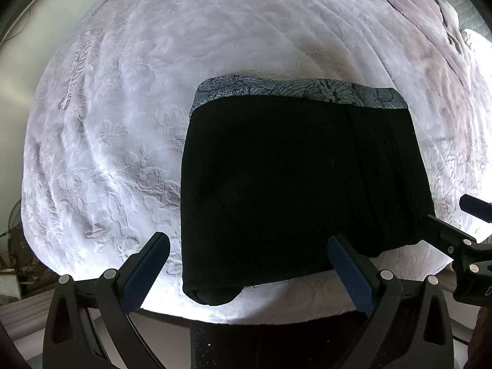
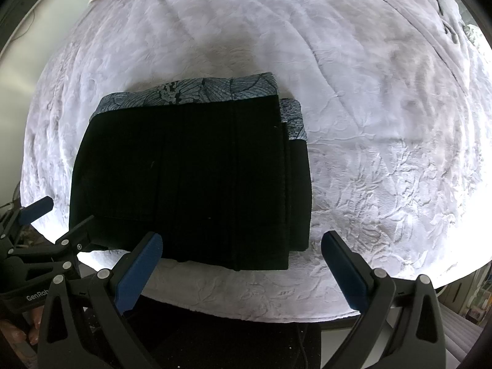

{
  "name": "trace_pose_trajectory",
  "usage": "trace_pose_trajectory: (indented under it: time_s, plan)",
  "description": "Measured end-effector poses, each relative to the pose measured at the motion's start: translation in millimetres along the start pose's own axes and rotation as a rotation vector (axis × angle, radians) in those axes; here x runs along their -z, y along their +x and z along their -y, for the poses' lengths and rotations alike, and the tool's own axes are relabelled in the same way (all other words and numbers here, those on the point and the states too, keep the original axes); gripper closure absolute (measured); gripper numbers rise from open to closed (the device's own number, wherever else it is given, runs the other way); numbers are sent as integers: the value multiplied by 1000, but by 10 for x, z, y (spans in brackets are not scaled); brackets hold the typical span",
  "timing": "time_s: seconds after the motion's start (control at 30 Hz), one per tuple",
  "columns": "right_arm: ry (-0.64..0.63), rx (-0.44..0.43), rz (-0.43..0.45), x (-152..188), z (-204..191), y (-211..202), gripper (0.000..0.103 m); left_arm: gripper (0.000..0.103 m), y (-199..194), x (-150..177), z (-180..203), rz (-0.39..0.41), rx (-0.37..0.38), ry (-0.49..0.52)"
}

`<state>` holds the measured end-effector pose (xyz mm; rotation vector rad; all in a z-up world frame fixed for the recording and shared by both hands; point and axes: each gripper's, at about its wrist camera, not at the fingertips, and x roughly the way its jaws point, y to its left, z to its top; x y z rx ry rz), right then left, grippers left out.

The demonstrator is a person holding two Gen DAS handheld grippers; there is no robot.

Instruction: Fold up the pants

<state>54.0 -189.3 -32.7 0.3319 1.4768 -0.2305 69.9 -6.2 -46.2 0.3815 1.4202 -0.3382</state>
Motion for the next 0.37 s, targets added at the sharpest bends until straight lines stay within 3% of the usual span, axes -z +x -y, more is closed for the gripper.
trace_pose_trajectory:
  time_s: [0.37]
  plan:
    - [-9, -1, -7, -26, -15, 16, 0, 0, -37, -16, -24, 27, 42, -23]
